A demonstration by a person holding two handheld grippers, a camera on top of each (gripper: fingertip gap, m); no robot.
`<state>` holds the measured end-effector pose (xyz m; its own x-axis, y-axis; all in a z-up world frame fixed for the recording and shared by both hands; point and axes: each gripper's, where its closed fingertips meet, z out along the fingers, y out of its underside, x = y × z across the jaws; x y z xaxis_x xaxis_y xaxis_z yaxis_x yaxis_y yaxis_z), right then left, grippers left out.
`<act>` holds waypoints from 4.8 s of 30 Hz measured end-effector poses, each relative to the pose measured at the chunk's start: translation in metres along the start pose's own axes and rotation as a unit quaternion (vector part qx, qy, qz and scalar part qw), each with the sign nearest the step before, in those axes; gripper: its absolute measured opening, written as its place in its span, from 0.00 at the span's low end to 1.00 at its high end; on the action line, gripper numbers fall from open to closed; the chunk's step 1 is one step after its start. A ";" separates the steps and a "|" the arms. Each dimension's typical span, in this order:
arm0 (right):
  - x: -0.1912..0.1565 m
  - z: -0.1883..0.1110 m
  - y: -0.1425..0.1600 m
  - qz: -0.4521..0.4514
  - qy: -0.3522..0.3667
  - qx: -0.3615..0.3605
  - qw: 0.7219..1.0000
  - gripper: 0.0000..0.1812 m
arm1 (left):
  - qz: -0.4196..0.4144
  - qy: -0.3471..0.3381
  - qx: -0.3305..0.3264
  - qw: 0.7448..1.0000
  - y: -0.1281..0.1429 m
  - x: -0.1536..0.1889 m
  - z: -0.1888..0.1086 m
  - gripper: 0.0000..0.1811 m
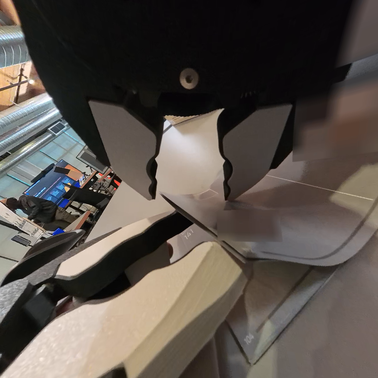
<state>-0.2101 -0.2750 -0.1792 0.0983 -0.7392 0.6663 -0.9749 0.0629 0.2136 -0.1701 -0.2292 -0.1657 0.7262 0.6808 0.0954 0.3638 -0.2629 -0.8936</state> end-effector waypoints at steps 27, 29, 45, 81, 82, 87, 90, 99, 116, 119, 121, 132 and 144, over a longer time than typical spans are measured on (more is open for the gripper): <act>-0.010 0.000 0.008 0.035 -0.015 0.006 0.999 0.32 | -0.002 -0.001 -0.005 1.000 0.003 -0.002 0.000 0.26; -0.010 0.000 0.008 0.035 -0.015 0.006 0.999 0.32 | -0.001 -0.001 -0.005 1.000 0.003 -0.002 0.000 0.26; -0.010 -0.001 0.009 0.039 -0.014 0.006 0.999 0.33 | -0.002 0.000 -0.005 1.000 0.002 -0.001 -0.001 0.26; -0.012 -0.003 0.016 0.049 -0.014 0.002 0.999 0.31 | -0.011 -0.016 -0.013 1.000 0.011 -0.006 -0.017 0.26; -0.012 -0.003 0.016 0.048 -0.015 0.001 0.999 0.31 | -0.012 -0.018 -0.013 1.000 0.012 -0.007 -0.018 0.26; -0.014 -0.004 0.016 0.051 -0.019 0.000 0.999 0.31 | -0.015 -0.037 -0.019 0.999 0.017 -0.012 -0.028 0.26; -0.015 -0.004 0.017 0.052 -0.020 -0.001 0.998 0.31 | -0.026 -0.054 -0.006 0.998 0.015 -0.019 -0.035 0.26; -0.016 -0.010 0.025 0.063 -0.018 -0.010 0.998 0.31 | -0.050 -0.045 -0.006 0.998 0.010 -0.018 -0.022 0.26; -0.013 -0.060 0.029 0.105 0.051 -0.008 0.993 0.33 | -0.003 -0.035 -0.001 0.999 -0.021 0.003 0.015 0.25; -0.016 -0.066 0.028 0.104 0.075 -0.018 0.992 0.34 | -0.002 -0.041 0.016 0.999 -0.031 0.004 0.018 0.25; -0.014 -0.069 0.028 0.107 0.099 -0.023 0.989 0.34 | 0.000 -0.042 0.023 0.999 -0.035 0.006 0.020 0.25; -0.009 -0.081 0.029 0.106 0.161 -0.038 0.980 0.34 | 0.013 -0.029 0.024 0.999 -0.042 0.015 0.028 0.26; -0.012 -0.074 0.023 0.091 0.159 -0.029 0.983 0.32 | 0.009 -0.023 0.017 1.000 -0.037 0.014 0.031 0.26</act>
<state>-0.2192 -0.2150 -0.1296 -0.0094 -0.4657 0.8849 -0.9700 0.2193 0.1051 -0.1915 -0.1887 -0.1449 0.7051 0.7066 0.0594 0.3297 -0.2526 -0.9097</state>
